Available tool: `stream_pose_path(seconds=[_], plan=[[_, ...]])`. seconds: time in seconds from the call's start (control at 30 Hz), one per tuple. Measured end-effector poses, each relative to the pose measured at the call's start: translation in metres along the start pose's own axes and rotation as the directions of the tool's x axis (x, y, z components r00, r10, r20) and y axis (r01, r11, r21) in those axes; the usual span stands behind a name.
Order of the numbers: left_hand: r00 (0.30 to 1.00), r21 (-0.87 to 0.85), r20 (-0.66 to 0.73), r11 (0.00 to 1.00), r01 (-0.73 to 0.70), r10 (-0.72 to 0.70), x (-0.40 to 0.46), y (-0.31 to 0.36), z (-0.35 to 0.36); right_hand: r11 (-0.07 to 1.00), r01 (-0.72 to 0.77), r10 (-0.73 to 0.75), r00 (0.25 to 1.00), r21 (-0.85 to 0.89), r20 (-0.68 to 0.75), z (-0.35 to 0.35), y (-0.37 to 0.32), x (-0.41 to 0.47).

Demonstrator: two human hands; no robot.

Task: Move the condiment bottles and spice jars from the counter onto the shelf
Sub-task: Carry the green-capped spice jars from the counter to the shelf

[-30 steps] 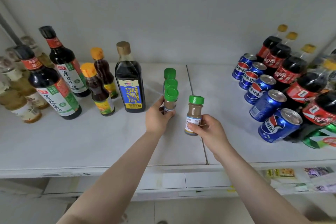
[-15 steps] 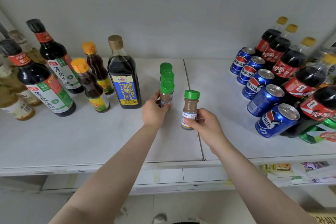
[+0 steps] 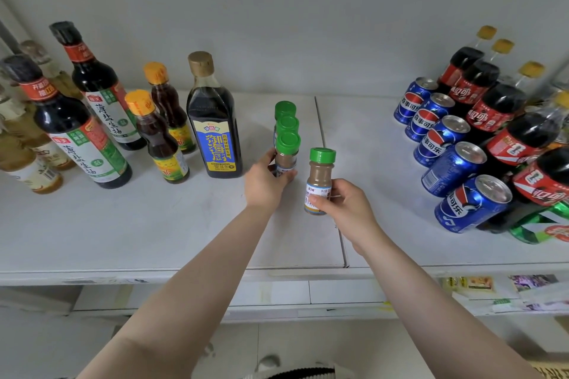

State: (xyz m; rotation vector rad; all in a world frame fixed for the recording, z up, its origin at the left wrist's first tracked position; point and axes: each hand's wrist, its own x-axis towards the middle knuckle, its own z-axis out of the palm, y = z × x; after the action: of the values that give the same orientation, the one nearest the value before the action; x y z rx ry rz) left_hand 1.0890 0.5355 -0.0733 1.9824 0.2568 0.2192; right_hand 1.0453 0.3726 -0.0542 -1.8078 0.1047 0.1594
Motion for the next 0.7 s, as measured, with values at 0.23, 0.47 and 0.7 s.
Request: stream_pose_path(seconds=[0.23,0.47,0.7], plan=[[1.000,-0.002,0.004,1.000,0.015,-0.015,0.000,0.001,-0.001,1.000,-0.004,0.004,1.000,0.013,-0.005,0.000,0.001,0.000],[1.000,-0.011,0.030,1.000,0.011,-0.011,-0.002,0.000,-0.003,1.000,0.000,0.000,1.000,0.015,-0.008,0.001,0.005,0.001],[0.982,-0.115,0.094,0.978,0.173,-0.162,-0.020,0.004,-0.027,0.999,0.043,-0.044,0.998,0.022,0.044,0.011,0.009,0.000]])
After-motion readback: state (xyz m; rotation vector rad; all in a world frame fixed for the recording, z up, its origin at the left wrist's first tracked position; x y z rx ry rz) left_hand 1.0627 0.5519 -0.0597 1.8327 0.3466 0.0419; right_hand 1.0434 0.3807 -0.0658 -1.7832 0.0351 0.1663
